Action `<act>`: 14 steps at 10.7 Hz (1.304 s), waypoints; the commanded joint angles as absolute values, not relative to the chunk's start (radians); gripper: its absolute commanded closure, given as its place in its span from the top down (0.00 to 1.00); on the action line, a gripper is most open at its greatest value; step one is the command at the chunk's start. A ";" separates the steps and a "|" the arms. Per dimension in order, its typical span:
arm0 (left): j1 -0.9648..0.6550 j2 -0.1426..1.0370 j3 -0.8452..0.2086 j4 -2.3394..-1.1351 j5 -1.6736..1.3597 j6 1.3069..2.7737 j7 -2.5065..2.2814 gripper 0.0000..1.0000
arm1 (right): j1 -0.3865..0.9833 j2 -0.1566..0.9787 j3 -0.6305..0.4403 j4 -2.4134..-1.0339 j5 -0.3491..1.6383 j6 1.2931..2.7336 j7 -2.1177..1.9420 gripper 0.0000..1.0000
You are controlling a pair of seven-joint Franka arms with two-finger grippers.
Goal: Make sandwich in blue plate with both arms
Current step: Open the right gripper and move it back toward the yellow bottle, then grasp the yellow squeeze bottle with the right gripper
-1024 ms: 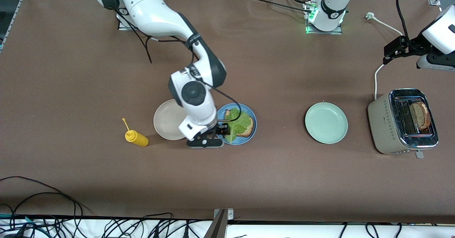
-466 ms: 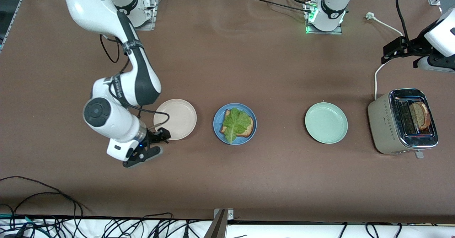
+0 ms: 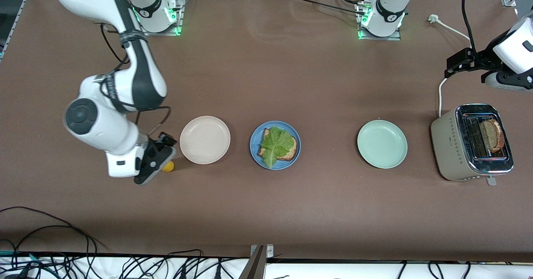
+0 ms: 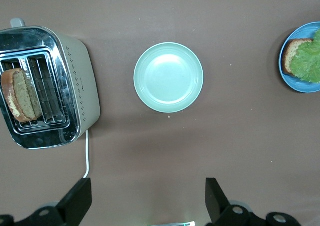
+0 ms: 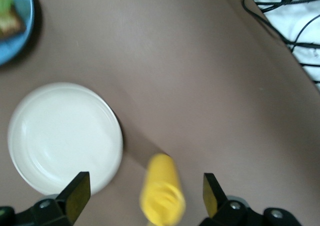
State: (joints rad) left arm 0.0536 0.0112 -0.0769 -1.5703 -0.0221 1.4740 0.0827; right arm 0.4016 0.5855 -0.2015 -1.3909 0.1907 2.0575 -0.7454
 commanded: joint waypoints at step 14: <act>0.081 0.015 -0.078 -1.562 -0.026 1.454 0.080 1.00 | -0.222 0.649 0.025 -1.598 0.908 1.867 -2.217 1.00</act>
State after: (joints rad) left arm 0.0758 0.0160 -0.0768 -1.5705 -0.0221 1.4690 0.0820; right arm -0.1546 0.6190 0.0009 -1.5863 0.8382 1.9128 -2.0569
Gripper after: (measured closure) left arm 0.000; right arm 0.000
